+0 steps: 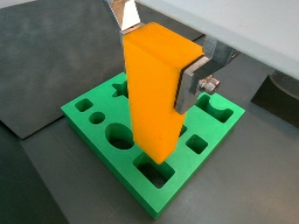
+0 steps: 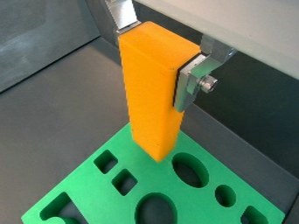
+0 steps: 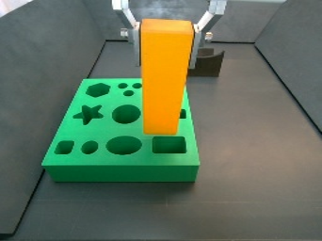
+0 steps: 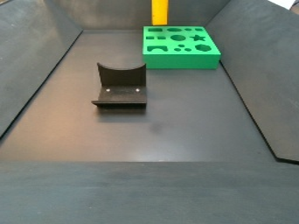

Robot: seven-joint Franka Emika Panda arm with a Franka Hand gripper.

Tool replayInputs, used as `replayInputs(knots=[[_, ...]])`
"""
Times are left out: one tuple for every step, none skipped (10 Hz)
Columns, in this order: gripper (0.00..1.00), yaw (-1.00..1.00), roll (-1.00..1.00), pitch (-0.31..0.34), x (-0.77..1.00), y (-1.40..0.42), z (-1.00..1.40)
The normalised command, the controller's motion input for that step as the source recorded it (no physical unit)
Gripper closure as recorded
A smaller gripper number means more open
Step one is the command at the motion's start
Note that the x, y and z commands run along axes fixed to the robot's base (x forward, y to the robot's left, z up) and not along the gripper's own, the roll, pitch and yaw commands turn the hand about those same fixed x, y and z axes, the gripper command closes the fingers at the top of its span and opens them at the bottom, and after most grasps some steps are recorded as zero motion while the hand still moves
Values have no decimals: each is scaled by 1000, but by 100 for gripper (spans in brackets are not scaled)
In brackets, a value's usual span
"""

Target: Insert the rectangle object.

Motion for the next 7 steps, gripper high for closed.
replayInputs(knots=[[100,40,0,31,369,-37,-437],[100,80,0,50,383,-71,-377],[100,60,0,50,351,-69,-329],[100,37,0,30,291,-114,-286],[100,0,17,40,166,-200,-243],[100,31,49,33,71,-243,-211],[100,14,63,27,0,-211,-174]])
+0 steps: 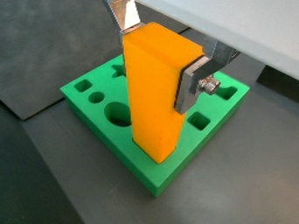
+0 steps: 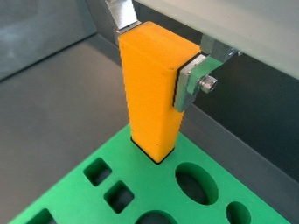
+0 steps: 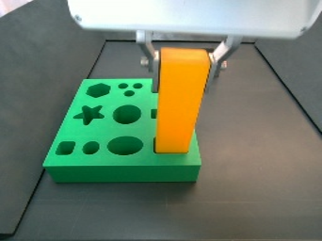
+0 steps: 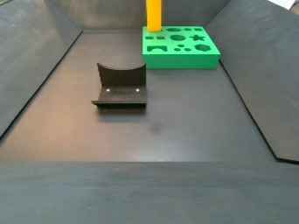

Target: Insert the rectangle object.

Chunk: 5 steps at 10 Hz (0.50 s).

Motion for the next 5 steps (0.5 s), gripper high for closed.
replayInputs(knots=[[100,37,74,34,0,-191,-203],[100,51,7,33,114,-143,-411],[100,9,4,0,89,-171,-631],[100,0,-40,10,246,-126,-694],[100,-29,-74,9,203,-86,-634]])
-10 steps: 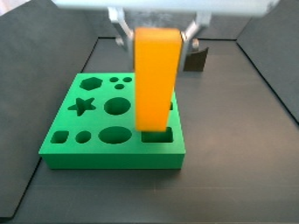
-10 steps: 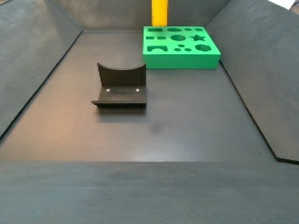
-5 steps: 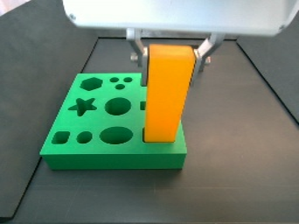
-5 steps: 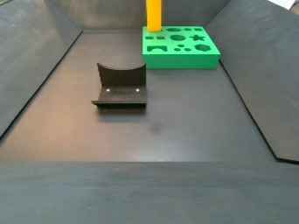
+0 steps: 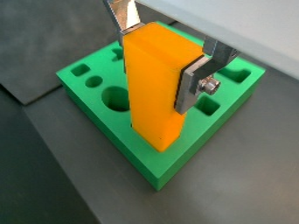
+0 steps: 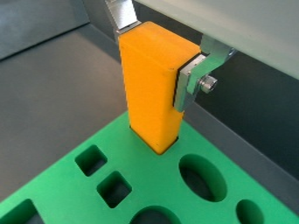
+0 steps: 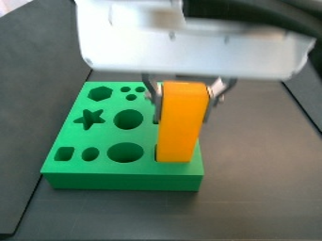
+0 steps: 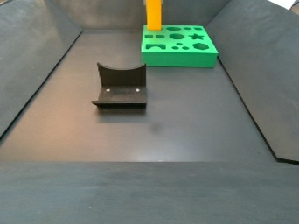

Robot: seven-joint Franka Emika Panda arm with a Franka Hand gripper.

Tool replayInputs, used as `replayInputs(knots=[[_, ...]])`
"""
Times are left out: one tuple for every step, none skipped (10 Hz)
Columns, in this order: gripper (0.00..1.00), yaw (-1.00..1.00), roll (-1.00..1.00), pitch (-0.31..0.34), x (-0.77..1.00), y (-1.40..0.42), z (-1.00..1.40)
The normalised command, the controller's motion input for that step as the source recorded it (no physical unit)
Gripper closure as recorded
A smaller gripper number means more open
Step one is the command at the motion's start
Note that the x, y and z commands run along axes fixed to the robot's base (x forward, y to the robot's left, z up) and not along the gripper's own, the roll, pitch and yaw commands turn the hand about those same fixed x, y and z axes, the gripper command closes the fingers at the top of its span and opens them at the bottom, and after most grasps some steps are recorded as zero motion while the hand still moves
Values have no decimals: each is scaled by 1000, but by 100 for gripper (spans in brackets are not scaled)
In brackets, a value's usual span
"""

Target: Insert the rectangle object.

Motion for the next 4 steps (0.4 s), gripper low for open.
replayInputs(knots=[[100,-20,-123,-31,34,-46,-454],[100,0,-211,-169,0,26,-260],[100,0,-117,-39,0,0,-166],[100,0,0,0,0,0,0]])
